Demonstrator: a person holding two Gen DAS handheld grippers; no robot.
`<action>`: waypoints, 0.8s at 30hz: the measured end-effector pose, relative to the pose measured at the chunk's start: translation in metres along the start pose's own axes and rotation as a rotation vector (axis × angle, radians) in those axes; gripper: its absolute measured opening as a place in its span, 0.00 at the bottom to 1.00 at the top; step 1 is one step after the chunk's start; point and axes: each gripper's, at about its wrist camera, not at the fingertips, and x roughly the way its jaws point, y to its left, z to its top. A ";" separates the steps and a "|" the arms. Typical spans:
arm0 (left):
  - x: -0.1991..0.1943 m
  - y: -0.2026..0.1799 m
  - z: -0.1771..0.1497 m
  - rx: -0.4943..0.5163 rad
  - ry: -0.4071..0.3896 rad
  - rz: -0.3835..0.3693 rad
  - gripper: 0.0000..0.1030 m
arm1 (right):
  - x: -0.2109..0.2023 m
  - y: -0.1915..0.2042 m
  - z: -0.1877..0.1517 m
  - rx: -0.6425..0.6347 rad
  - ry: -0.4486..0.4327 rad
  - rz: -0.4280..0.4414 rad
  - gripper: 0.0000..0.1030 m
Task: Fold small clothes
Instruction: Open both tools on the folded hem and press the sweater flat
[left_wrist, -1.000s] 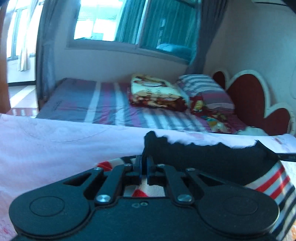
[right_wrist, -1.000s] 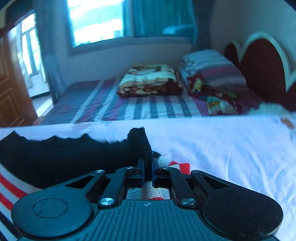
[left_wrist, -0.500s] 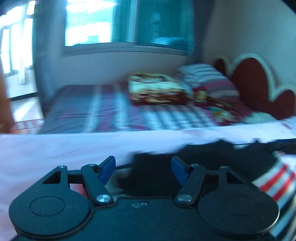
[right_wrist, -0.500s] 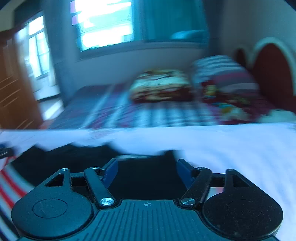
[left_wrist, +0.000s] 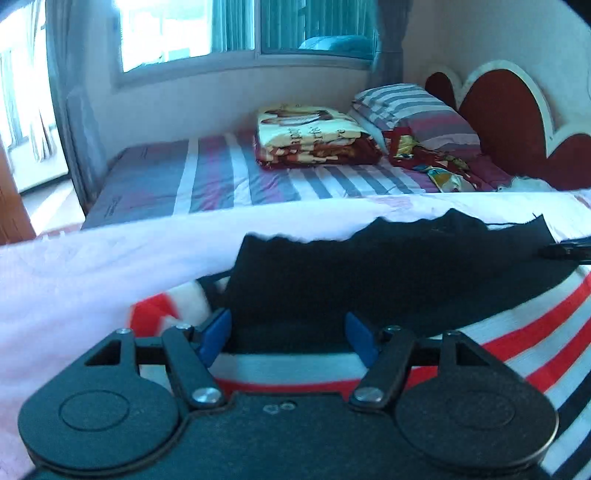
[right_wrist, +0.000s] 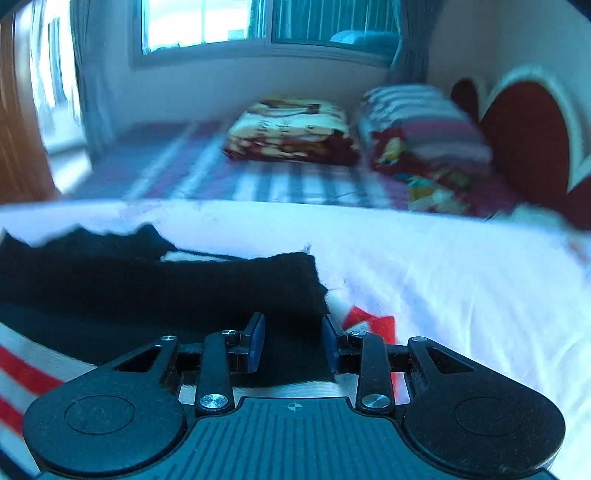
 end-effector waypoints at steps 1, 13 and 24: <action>0.000 -0.003 0.002 0.016 0.006 0.011 0.66 | -0.002 0.002 0.001 -0.010 0.008 -0.015 0.38; -0.042 -0.097 -0.021 0.072 0.005 -0.115 0.69 | -0.057 0.109 -0.051 -0.190 -0.016 0.156 0.38; -0.092 -0.009 -0.056 -0.039 0.001 0.006 0.66 | -0.092 0.037 -0.063 -0.022 0.018 -0.057 0.38</action>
